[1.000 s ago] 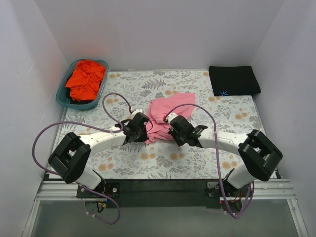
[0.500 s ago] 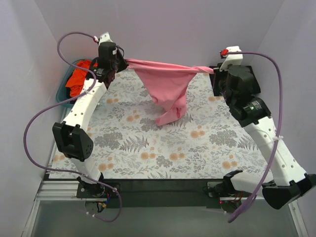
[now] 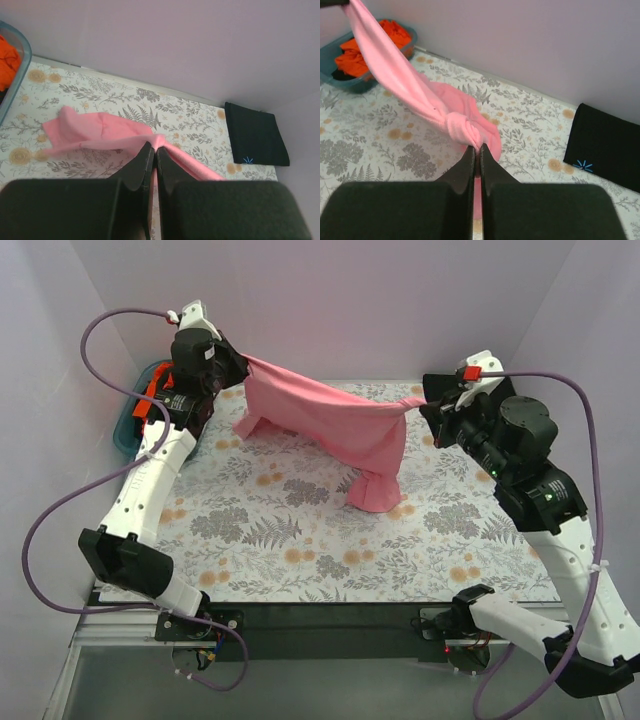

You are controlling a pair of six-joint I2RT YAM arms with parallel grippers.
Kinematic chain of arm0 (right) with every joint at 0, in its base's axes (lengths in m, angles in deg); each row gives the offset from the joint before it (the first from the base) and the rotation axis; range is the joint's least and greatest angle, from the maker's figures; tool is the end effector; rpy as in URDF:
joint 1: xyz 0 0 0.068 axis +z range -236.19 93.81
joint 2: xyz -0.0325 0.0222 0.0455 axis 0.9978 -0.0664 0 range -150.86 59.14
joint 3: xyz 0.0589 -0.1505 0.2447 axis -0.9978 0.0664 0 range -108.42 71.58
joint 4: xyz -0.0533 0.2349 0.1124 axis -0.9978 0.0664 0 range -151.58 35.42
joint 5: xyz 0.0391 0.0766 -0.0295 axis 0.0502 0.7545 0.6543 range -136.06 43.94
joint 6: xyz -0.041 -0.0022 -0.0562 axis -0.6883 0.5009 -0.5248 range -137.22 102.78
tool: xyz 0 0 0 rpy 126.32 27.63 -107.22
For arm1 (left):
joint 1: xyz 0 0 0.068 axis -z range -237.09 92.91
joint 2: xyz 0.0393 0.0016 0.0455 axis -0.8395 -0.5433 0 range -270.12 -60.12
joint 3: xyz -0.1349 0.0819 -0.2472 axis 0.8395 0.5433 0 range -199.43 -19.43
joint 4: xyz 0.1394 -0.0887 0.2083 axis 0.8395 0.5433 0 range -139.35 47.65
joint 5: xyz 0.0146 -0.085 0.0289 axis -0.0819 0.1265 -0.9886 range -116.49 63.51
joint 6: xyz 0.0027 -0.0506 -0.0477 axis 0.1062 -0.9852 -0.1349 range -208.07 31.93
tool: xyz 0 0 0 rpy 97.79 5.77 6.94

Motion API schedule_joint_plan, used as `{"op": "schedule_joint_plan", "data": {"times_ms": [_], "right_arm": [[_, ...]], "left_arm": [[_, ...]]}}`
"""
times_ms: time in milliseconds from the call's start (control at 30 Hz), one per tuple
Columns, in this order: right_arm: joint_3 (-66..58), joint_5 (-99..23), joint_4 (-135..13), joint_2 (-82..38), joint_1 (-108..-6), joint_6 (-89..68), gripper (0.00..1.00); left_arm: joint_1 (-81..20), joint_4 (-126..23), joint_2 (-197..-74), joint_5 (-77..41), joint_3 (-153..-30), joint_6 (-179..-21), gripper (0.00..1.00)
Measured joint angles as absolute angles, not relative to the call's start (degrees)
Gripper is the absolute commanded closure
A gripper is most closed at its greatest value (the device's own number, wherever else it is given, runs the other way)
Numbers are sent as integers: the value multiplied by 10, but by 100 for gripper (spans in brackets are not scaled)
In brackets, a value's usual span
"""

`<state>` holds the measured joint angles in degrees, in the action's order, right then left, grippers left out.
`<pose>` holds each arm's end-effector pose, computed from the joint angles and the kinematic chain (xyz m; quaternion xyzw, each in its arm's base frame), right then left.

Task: Fold and stack the t-shirts
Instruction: Flatten the tshirt out

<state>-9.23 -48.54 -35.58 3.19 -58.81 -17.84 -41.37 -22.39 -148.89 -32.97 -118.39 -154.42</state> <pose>0.1718 0.0862 0.5065 -0.1580 0.6963 0.1470 0.6845 0.3615 -0.0951 0.4642 -0.3732 0.7101 -0.3567 0.4789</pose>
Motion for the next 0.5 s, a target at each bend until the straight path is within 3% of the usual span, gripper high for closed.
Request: {"op": "schedule_joint_plan", "data": {"times_ms": [200, 500], "right_arm": [[-94, -512, -355, -41, -589, -178, 99], [-207, -537, -378, -203, -615, -179, 99]], "left_arm": [[-420, -241, -1474, -359, -1174, -1528, 100], [-456, -213, -1545, -382, -1239, -1529, 100]]}}
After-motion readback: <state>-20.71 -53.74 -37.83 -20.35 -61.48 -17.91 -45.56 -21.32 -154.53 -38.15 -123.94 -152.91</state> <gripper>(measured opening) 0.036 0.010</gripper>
